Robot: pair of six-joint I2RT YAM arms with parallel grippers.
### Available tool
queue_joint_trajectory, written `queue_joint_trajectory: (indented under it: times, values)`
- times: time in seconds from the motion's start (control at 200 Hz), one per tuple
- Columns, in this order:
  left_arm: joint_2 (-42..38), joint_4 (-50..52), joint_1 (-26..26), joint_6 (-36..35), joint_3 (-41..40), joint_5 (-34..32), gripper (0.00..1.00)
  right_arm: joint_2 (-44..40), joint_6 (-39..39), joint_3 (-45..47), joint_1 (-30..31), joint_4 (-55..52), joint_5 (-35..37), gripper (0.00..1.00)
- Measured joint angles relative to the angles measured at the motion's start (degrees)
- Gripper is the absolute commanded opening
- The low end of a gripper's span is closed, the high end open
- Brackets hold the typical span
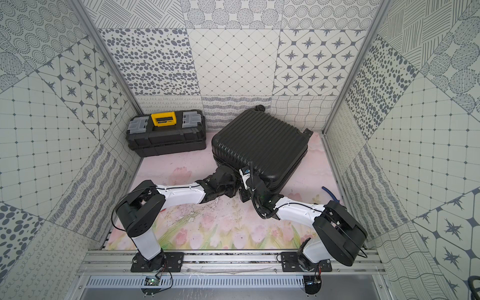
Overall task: Close the suitcase zippers
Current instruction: Zip the zipper on the suitcase, then adjust the suitcase at the center of the board.
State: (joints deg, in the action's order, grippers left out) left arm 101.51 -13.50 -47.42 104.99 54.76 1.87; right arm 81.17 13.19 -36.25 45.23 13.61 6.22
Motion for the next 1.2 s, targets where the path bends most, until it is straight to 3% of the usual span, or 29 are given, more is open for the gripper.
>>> queue_joint_trajectory:
  times: [0.045, 0.08, 0.17, 0.295, 0.41, 0.53, 0.675, 0.805, 0.936, 1.046, 1.201]
  values:
    - [0.00, -0.59, 0.00, -0.02, -0.24, 0.94, 0.02, -1.44, -0.59, 1.11, -0.72, 0.22, -1.68, 0.01]
    - [0.00, -0.92, -0.04, -0.04, -0.46, 1.88, 0.08, -2.69, -0.87, 1.88, -1.09, -0.02, -2.71, 0.10]
    - [0.00, -1.81, -0.11, -0.39, -1.27, 5.20, 0.19, -6.80, -2.12, 3.72, -1.55, -2.08, -5.31, 0.20]
    - [-0.85, -3.52, -0.09, -1.49, -2.62, 11.17, 0.28, -14.03, -3.50, 5.33, -1.27, -6.29, -7.26, 0.37]
    - [-2.23, -3.54, 0.20, -3.02, -3.15, 16.37, 0.36, -20.28, -3.30, 5.53, -0.85, -10.78, -7.74, 0.47]
    - [-4.28, -2.23, 0.96, -5.35, -3.65, 19.71, 0.44, -26.01, -2.19, 5.07, -1.20, -18.47, -7.67, 0.59]
    - [-9.53, 4.63, 2.27, -10.67, -3.76, 21.33, 0.62, -28.92, 0.02, -0.52, -3.91, -31.43, -9.27, 0.70]
    - [-16.41, 17.77, 4.59, -20.63, 0.46, 19.80, 0.69, -28.81, 1.42, -10.34, -9.20, -42.27, -13.38, 0.83]
    - [-20.02, 31.56, 9.42, -34.32, 10.16, 16.61, 0.74, -27.10, 1.42, -20.63, -16.96, -50.21, -18.40, 0.86]
    - [-18.43, 40.74, 14.05, -46.34, 21.07, 13.16, 0.78, -24.35, 1.49, -27.17, -25.68, -55.01, -21.79, 0.92]
    - [-9.68, 49.05, 19.78, -62.36, 37.81, 10.21, 0.79, -20.61, 1.90, -31.04, -39.54, -58.69, -25.40, 0.97]
